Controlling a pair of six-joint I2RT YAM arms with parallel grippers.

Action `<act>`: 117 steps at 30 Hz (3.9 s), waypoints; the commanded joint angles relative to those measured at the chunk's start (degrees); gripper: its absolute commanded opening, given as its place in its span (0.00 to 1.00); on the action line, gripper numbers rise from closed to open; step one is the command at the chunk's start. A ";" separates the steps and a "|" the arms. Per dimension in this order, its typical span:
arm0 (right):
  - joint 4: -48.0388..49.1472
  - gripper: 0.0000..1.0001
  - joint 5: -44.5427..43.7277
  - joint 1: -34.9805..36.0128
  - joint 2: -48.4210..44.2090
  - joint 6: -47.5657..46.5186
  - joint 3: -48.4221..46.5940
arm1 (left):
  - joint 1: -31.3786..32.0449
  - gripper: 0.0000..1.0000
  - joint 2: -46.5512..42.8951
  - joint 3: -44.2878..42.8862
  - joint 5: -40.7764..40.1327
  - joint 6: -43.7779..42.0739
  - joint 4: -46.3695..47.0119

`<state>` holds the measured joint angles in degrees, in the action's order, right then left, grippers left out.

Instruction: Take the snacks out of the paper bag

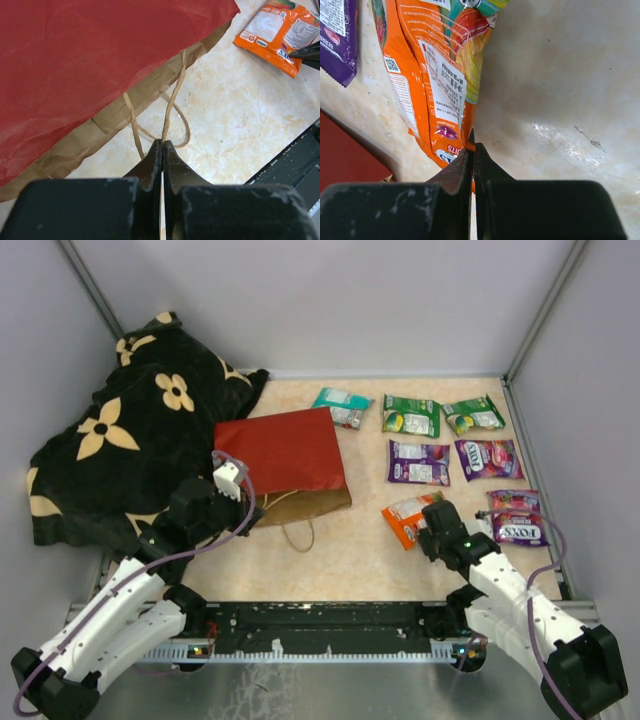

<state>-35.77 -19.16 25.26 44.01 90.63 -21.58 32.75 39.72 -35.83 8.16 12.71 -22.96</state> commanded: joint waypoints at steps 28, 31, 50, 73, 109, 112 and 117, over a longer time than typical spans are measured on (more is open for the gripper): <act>4.44 0.99 -3.16 1.39 -5.15 -11.34 -4.27 | 0.12 0.00 1.21 -3.78 -1.24 0.95 -1.11; 5.89 0.99 -6.43 6.96 -3.31 -12.61 -7.27 | 0.12 0.00 1.55 -4.48 -0.79 0.99 -1.00; 60.11 0.97 -18.25 44.13 26.51 -7.98 -7.72 | 0.15 0.00 7.07 -13.36 -1.44 -1.45 -0.27; 119.62 0.93 -30.82 44.30 76.73 18.52 -20.17 | 0.12 0.00 6.51 -17.91 -1.26 -4.27 -3.46; 66.29 0.73 -41.80 31.61 91.67 48.94 -54.82 | 0.12 0.00 8.41 -17.75 0.79 -3.12 -3.58; 76.50 0.67 -42.09 31.19 91.84 38.14 -54.98 | 0.14 0.00 8.77 -17.95 0.80 -3.21 -3.53; 66.83 0.71 -41.16 30.58 92.39 43.07 -59.15 | 0.12 0.00 9.31 -18.26 0.96 -3.05 -3.23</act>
<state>35.57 -59.75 57.06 133.97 119.55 -76.71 32.75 48.95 -52.31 8.21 9.41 -26.22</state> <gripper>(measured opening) 0.694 0.007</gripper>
